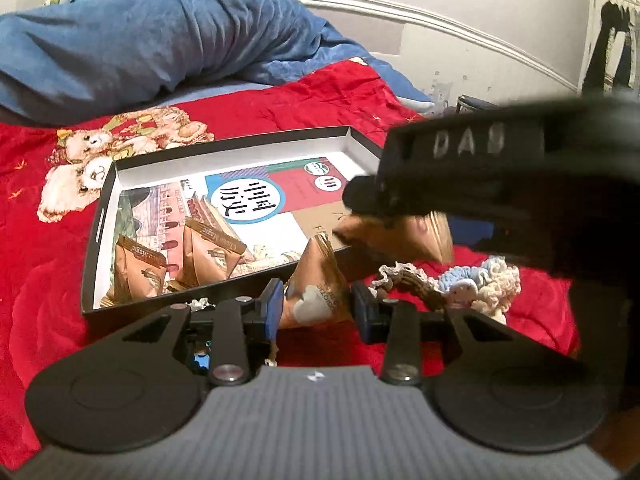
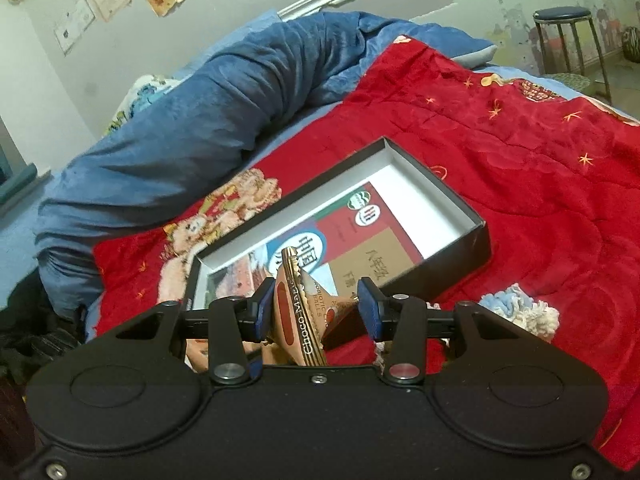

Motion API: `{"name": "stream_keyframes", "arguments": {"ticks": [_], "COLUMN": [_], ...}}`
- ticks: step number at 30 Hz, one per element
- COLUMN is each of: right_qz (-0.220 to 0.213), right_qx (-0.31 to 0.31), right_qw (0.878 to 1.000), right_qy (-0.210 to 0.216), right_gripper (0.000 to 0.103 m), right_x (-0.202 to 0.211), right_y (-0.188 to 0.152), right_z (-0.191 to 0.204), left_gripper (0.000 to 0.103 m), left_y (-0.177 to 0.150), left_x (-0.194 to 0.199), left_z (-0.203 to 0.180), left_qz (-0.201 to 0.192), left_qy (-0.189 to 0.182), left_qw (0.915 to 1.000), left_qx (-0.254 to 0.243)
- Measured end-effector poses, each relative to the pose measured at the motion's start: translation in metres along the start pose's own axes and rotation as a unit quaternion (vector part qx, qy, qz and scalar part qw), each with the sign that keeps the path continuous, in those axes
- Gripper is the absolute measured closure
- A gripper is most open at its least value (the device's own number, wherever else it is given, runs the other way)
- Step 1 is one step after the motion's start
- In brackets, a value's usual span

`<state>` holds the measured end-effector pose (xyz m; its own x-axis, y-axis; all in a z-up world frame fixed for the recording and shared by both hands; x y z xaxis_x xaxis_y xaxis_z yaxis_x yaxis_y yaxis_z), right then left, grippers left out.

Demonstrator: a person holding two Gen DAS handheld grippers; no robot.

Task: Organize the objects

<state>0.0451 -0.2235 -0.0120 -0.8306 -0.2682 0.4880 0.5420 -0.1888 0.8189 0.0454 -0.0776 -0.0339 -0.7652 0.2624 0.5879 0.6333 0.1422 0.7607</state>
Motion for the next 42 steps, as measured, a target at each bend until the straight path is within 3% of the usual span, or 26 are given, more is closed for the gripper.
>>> {"name": "stream_keyframes", "arguments": {"ticks": [20,29,42], "right_qz": [-0.034,-0.053,-0.044], "right_qx": [-0.025,-0.003,0.045], "right_qw": [0.999,0.998,0.997], "right_qy": [0.005,-0.036,-0.034], "right_gripper": [0.06,0.06,0.06], "right_x": [0.016,0.022,-0.002], "right_y": [0.011,0.021,0.02], "right_z": [-0.011,-0.022,-0.009], "left_gripper": [0.063,0.063,0.063], "left_y": [-0.004,0.011,0.032], "left_x": [0.008,0.016,0.005], "left_z": [-0.009,-0.001,0.012], "left_qz": [-0.026,-0.073,-0.092], "left_qy": [-0.003,0.008,-0.003], "left_qw": [0.9994,0.997,0.9957], "left_qx": [-0.024,-0.024,0.001]}}
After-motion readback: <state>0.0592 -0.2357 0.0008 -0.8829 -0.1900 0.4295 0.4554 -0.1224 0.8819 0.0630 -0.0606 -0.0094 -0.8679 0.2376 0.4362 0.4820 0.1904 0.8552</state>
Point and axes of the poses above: each gripper's, at about its wrist camera, not at the fingertips, and x roughly against the way its jaws point, z to its left, y to its top, the point moved 1 cm from there along -x, roughly the way its jaws point, and after that the axes turned 15 degrees about x, right-handed, at the moved point
